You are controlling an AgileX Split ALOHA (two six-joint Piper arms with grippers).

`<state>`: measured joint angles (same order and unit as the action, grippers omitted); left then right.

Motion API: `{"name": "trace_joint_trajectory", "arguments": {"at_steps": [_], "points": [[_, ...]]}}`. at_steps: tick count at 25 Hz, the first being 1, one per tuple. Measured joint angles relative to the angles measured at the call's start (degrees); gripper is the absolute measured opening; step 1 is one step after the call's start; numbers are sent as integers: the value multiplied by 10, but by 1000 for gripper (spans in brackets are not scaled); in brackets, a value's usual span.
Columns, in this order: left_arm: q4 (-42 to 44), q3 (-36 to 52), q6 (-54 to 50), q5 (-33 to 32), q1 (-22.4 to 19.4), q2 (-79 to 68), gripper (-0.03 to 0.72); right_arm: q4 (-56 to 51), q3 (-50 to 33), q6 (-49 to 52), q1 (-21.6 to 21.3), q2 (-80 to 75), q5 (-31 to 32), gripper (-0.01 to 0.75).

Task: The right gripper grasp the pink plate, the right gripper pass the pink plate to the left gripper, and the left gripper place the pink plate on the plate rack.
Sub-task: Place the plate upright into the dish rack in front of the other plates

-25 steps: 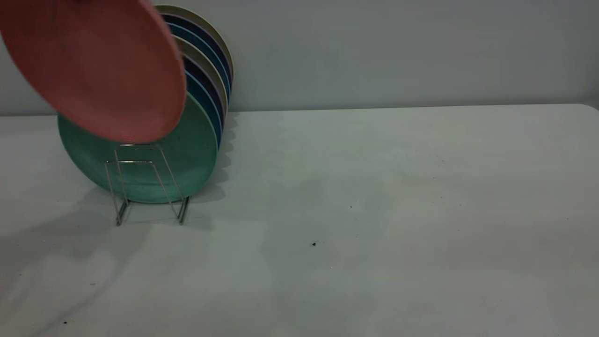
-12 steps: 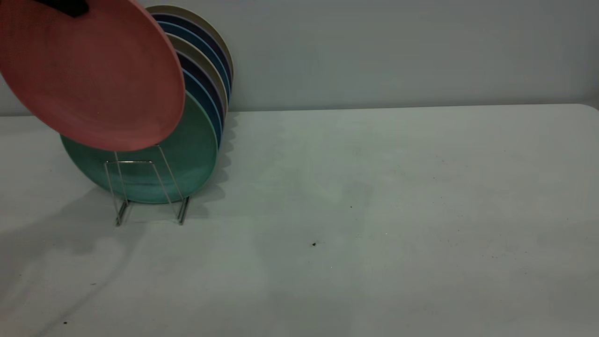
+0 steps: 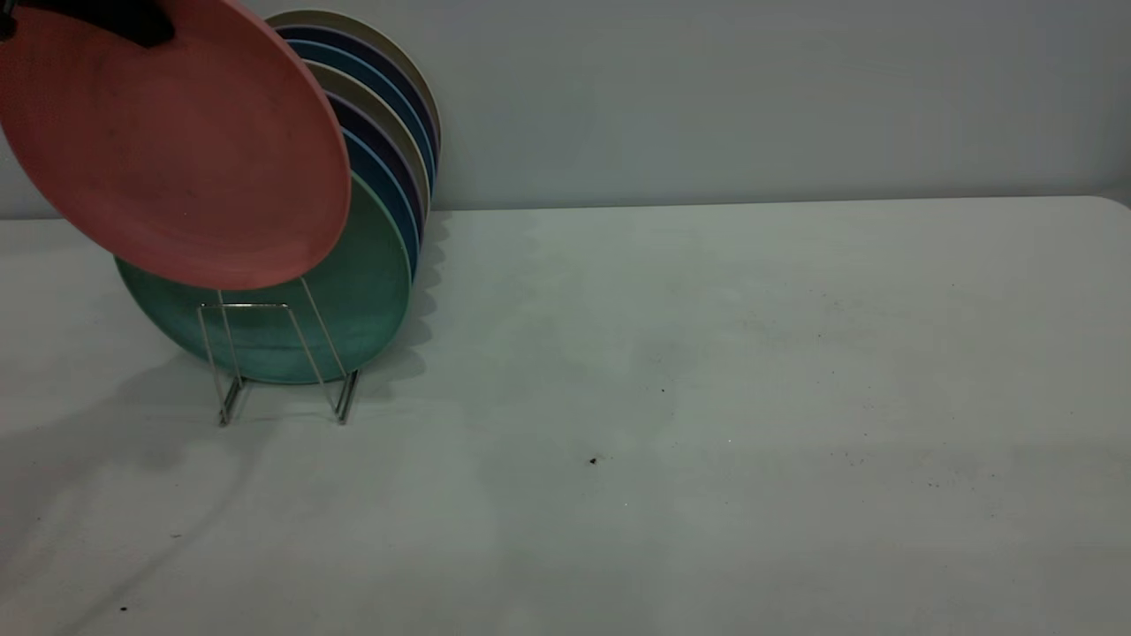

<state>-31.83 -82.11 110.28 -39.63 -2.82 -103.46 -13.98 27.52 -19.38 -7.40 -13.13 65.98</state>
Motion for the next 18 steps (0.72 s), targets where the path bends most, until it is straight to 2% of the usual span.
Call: {"name": "trace_joint_trajectory", "arguments": {"at_steps": [18], "points": [[-1, 0, 7, 0, 0, -50, 103, 9, 0, 14, 0, 0, -3, 213]]}}
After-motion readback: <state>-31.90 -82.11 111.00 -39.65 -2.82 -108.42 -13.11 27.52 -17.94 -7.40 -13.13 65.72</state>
